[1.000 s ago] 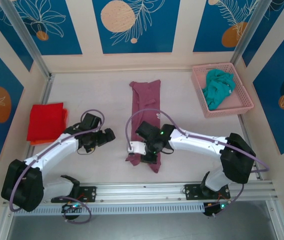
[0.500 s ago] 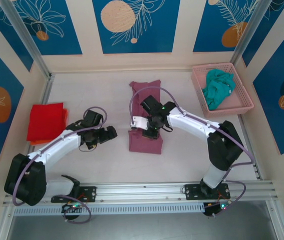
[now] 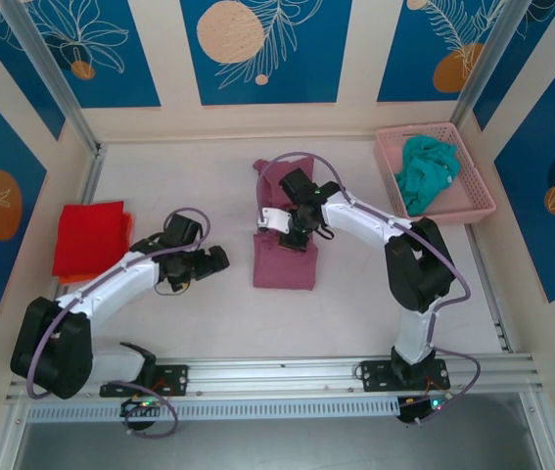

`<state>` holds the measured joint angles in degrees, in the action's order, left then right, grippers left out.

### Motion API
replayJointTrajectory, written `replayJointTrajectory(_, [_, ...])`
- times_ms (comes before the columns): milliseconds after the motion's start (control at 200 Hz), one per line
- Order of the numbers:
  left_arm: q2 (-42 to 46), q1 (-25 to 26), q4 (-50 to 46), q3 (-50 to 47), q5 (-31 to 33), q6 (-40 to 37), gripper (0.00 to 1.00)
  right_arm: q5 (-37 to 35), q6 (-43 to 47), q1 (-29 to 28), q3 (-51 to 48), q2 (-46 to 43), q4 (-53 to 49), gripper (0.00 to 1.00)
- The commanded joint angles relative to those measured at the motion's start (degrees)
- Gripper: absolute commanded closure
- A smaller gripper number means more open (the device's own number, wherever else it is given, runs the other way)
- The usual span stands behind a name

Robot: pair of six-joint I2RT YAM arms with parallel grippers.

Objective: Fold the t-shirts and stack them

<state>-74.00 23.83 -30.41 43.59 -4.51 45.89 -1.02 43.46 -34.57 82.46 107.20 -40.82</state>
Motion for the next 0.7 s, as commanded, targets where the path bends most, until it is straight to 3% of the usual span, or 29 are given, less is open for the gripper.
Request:
replayJointTrajectory(0, [-0.60,-0.81,-0.04,1.83,-0.67,-1.24,0.00,2.62,1.53,1.31,2.70,1.59,1.53,1.00])
replayJointTrajectory(695, [-0.85,-0.81,0.36,1.85,-1.11,-1.06,0.00,1.12,2.36,3.87,9.36,11.02,0.75,1.00])
